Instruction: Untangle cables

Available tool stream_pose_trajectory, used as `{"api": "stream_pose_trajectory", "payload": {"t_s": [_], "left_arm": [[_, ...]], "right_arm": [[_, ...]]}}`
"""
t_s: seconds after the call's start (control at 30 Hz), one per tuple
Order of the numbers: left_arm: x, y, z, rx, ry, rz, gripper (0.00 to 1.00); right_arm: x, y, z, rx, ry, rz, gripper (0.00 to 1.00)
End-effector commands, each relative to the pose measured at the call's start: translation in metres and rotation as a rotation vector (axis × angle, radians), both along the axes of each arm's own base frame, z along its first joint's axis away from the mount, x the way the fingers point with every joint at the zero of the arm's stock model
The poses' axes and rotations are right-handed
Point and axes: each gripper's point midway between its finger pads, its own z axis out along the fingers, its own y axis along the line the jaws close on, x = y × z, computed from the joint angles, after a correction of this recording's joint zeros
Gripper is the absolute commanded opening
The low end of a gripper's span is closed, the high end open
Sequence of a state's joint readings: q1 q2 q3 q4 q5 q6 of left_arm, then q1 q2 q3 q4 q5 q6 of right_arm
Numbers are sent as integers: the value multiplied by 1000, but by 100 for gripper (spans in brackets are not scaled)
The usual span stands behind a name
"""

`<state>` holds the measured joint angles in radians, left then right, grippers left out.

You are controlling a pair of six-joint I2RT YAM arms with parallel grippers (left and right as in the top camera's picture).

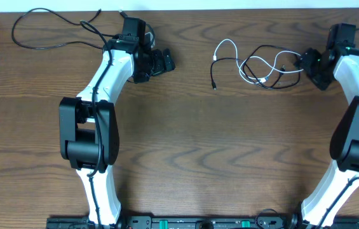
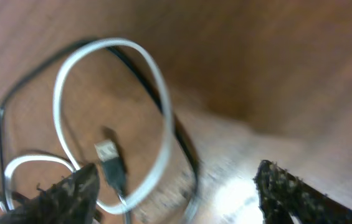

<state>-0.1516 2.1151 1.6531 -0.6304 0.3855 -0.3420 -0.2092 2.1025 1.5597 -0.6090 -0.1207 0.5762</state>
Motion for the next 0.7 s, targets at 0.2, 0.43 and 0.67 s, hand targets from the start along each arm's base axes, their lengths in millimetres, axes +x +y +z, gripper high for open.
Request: {"api": "stream_pose_trajectory", "payload": {"t_s": [0.2, 0.43, 0.67], "left_arm": [[0, 4, -3, 16, 4, 1, 97], [0, 4, -3, 16, 4, 1, 96], [0, 4, -3, 16, 4, 1, 97]], "right_arm": [[30, 9, -17, 67, -103, 46, 48], [38, 9, -13, 66, -137, 50, 45], [23, 12, -23, 89, -71, 33, 46]]}}
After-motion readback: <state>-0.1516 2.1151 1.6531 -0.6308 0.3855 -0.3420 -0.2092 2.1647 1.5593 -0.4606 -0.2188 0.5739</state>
